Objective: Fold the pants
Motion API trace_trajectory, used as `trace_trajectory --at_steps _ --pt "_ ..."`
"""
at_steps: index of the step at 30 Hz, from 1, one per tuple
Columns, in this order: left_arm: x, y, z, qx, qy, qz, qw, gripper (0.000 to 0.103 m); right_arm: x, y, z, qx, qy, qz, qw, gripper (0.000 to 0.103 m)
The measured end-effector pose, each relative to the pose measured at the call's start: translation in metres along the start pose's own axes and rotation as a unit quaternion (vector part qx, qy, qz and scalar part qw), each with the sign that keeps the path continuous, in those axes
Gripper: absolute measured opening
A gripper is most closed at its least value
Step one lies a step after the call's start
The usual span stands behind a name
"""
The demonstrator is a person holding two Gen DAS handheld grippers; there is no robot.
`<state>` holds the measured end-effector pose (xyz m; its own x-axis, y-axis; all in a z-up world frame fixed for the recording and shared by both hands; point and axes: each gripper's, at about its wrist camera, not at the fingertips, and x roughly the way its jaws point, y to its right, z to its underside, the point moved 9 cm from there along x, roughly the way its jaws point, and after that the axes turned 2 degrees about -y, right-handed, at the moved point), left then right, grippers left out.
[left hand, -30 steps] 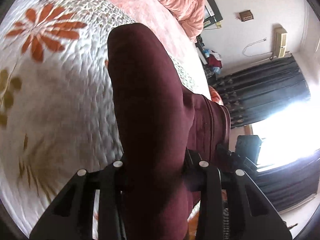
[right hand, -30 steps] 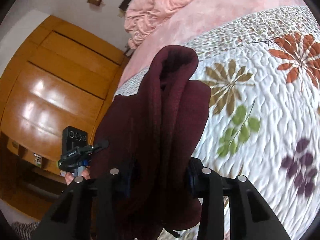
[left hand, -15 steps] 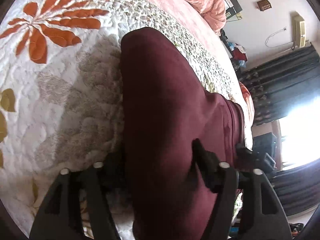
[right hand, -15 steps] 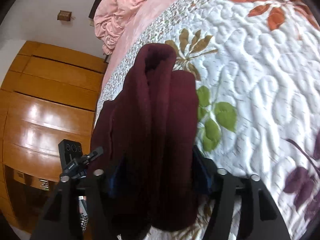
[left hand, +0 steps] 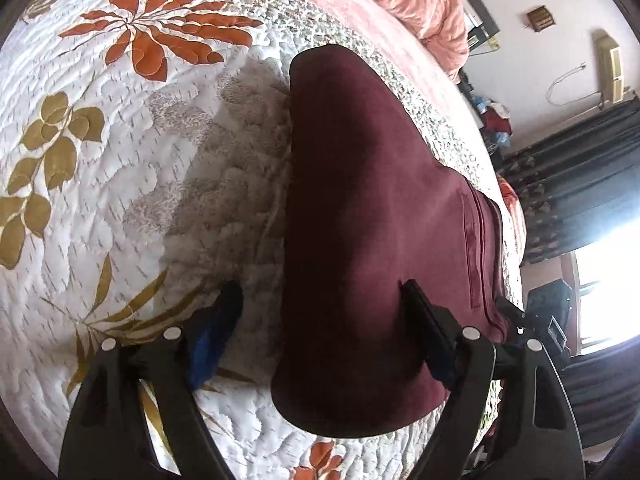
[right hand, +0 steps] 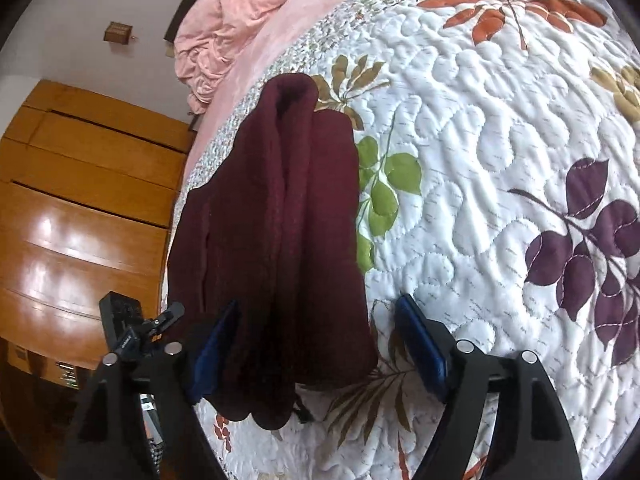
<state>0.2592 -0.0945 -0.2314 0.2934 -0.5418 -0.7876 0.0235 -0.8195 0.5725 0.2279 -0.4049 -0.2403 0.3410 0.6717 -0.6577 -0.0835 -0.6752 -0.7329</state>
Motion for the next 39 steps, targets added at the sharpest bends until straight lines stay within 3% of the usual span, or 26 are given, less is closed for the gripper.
trace_trajectory --at_steps 3,4,6,11,13,18,22,30,39 --pt "-0.016 0.007 0.002 0.01 0.012 -0.039 0.9991 0.083 -0.021 -0.009 0.007 -0.006 0.018 0.037 0.999 0.082" --pt "-0.023 0.007 0.005 0.018 0.021 -0.06 0.9978 0.089 -0.024 -0.014 0.006 -0.017 0.025 0.055 0.998 0.086" --pt "-0.044 0.014 0.016 0.037 0.045 -0.097 0.9936 0.091 -0.039 -0.022 0.017 -0.045 0.041 0.112 0.992 0.099" --pt "-0.081 0.027 0.046 0.06 0.087 -0.152 0.9826 0.096 -0.067 -0.054 0.06 -0.11 0.078 0.243 0.961 0.099" --pt "-0.091 0.03 0.055 0.071 0.088 -0.168 0.9794 0.096 -0.074 -0.062 0.072 -0.119 0.088 0.27 0.951 0.099" --pt "-0.114 0.043 0.077 0.089 0.093 -0.192 0.9729 0.096 -0.07 -0.087 0.097 -0.125 0.075 0.281 0.948 0.099" --pt "-0.124 0.049 0.09 0.091 0.092 -0.19 0.9732 0.096 -0.07 -0.104 0.112 -0.134 0.075 0.309 0.939 0.099" --pt "-0.143 0.062 0.112 0.096 0.092 -0.189 0.973 0.096 -0.083 -0.137 0.134 -0.15 0.089 0.296 0.939 0.099" --pt "-0.178 0.089 0.122 0.134 0.133 -0.213 0.9586 0.097 -0.097 -0.162 0.144 -0.155 0.103 0.318 0.93 0.099"
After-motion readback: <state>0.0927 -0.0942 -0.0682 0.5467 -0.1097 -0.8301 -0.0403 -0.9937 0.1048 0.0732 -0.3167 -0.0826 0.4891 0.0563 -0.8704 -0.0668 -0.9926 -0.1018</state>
